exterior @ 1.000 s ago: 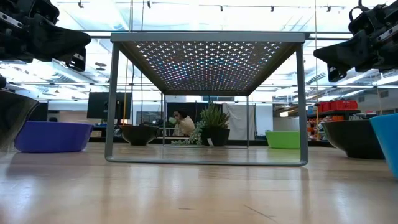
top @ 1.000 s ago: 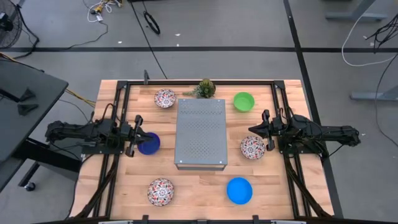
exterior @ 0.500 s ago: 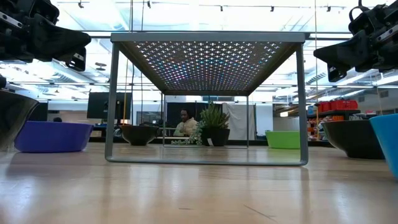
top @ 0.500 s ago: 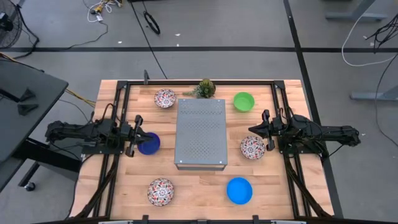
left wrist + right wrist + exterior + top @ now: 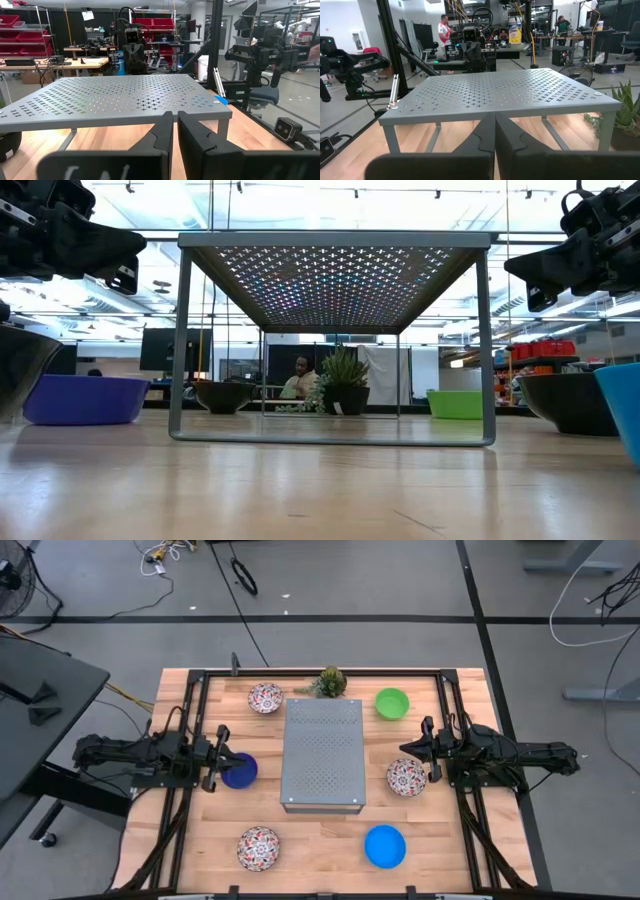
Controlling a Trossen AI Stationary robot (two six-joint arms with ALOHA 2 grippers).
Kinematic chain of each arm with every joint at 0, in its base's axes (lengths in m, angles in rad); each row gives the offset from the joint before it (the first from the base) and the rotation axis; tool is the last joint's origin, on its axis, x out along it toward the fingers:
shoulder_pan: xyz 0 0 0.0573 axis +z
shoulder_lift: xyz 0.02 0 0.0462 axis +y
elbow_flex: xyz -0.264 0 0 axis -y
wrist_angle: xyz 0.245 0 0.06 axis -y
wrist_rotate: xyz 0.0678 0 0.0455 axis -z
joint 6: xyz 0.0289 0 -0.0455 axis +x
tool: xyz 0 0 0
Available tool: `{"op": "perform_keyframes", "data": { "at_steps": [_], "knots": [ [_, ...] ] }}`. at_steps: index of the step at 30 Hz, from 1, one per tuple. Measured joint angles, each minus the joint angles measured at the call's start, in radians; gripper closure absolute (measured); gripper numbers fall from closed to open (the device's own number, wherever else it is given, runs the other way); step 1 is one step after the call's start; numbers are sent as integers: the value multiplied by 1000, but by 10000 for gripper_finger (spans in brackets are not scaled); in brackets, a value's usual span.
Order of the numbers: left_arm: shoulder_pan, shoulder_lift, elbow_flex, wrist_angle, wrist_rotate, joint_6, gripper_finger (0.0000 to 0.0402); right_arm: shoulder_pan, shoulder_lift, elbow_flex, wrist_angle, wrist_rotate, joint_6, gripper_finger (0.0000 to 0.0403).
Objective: Pick & Place Mini bowls
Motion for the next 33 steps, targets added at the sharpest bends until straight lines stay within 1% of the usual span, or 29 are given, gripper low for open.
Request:
{"op": "perform_keyframes", "data": {
  "at_steps": [20,29,33],
  "knots": [
    [0,0,0,0,0,0,372,0,0,0,11,0,0,400],
    [0,0,0,0,0,0,372,0,0,0,161,0,14,400],
    [0,0,0,0,0,0,372,0,0,0,280,0,26,400]
  ]
}}
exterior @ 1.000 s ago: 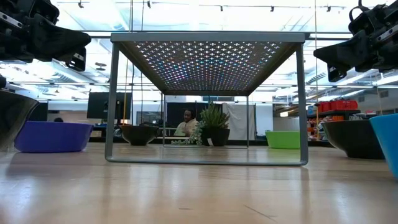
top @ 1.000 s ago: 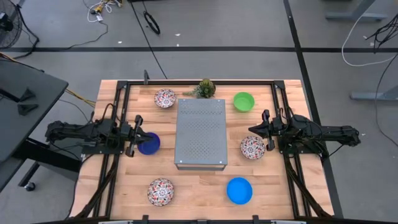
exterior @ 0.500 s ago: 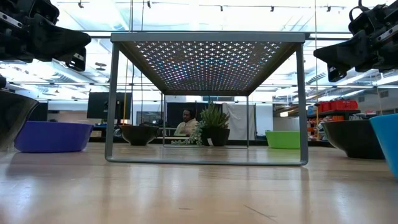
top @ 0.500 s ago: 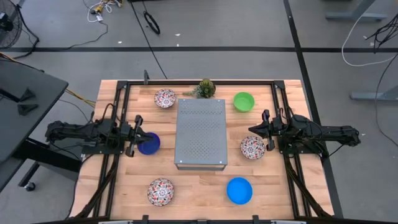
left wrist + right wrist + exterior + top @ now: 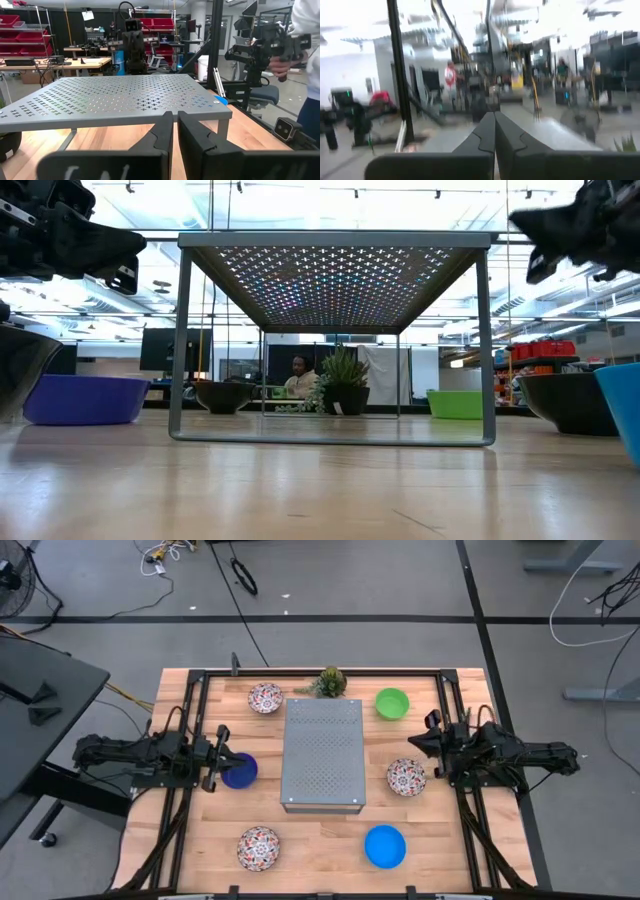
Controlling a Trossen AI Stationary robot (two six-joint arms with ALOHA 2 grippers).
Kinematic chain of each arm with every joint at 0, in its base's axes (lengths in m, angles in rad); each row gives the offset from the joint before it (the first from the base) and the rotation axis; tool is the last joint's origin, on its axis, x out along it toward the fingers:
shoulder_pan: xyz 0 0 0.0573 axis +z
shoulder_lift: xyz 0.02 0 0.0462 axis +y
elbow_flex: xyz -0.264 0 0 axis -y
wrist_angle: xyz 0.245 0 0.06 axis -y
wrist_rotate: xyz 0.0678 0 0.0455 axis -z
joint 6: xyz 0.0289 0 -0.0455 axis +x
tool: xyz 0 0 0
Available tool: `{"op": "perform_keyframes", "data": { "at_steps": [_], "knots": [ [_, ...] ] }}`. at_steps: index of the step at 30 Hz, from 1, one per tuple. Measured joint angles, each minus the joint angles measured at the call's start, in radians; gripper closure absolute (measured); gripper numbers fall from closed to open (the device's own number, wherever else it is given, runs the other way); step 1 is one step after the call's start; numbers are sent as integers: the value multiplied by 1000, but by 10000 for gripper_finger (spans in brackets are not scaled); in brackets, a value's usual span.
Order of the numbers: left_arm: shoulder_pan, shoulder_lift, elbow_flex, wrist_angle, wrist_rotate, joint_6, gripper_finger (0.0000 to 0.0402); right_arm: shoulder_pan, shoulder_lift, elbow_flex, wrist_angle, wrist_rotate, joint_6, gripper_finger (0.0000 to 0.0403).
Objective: Pick & Place Mini bowls
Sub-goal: Put the green bowl on the shelf
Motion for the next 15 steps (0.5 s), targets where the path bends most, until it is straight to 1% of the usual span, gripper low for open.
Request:
{"op": "perform_keyframes", "data": {
  "at_steps": [5,9,12,15],
  "knots": [
    [0,0,0,0,0,0,372,0,0,0,250,5,-1,400],
    [0,0,0,0,0,0,372,0,0,0,427,90,44,401],
    [0,0,0,0,0,0,372,0,0,0,524,127,47,401],
    [0,0,0,0,0,0,372,0,0,13,580,134,33,401]
  ]
}}
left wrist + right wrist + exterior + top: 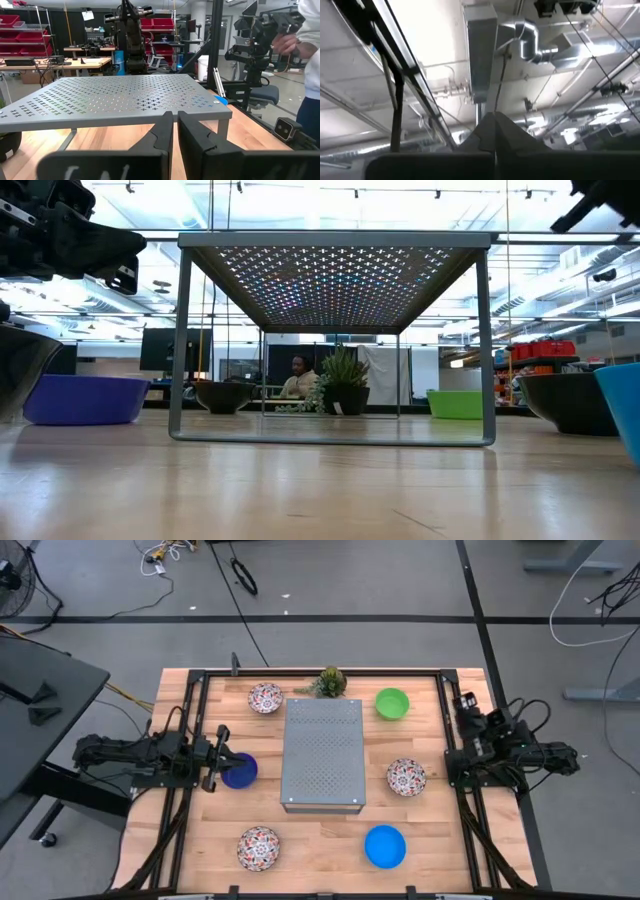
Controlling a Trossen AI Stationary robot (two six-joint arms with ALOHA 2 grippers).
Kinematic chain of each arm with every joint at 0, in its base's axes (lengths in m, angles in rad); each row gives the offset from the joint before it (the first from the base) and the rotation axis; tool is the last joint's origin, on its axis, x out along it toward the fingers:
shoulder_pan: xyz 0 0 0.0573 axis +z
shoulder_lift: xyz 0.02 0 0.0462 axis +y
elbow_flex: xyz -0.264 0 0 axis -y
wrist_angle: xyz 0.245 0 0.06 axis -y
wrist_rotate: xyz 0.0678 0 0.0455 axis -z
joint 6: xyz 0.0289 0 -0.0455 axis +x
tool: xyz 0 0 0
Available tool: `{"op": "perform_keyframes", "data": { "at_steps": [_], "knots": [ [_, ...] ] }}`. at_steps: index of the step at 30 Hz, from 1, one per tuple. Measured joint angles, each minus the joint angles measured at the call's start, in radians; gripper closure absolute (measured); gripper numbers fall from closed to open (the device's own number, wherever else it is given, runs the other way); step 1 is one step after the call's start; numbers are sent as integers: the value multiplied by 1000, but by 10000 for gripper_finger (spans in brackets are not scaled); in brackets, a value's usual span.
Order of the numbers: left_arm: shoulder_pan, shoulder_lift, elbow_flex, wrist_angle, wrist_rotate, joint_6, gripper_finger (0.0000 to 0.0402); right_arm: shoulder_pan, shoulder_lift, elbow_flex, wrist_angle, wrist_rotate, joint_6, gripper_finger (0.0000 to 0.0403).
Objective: Pick & Place Mini bowls
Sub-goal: Put the green bowl on the shelf
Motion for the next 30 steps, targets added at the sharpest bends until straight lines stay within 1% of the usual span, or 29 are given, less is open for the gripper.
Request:
{"op": "perform_keyframes", "data": {
  "at_steps": [3,5,10,17,25,30],
  "knots": [
    [0,0,0,0,0,0,372,0,5,55,-7,4,-12,401],
    [0,0,0,0,0,0,372,0,20,105,-18,27,-16,401],
    [0,0,0,0,0,0,372,0,83,258,-58,50,-19,401],
    [0,0,0,0,0,0,372,0,214,517,-295,51,-12,401],
    [0,0,0,0,0,0,372,0,385,774,-461,51,-34,401],
    [0,0,0,0,0,0,372,0,487,937,-617,51,-35,401]
  ]
}}
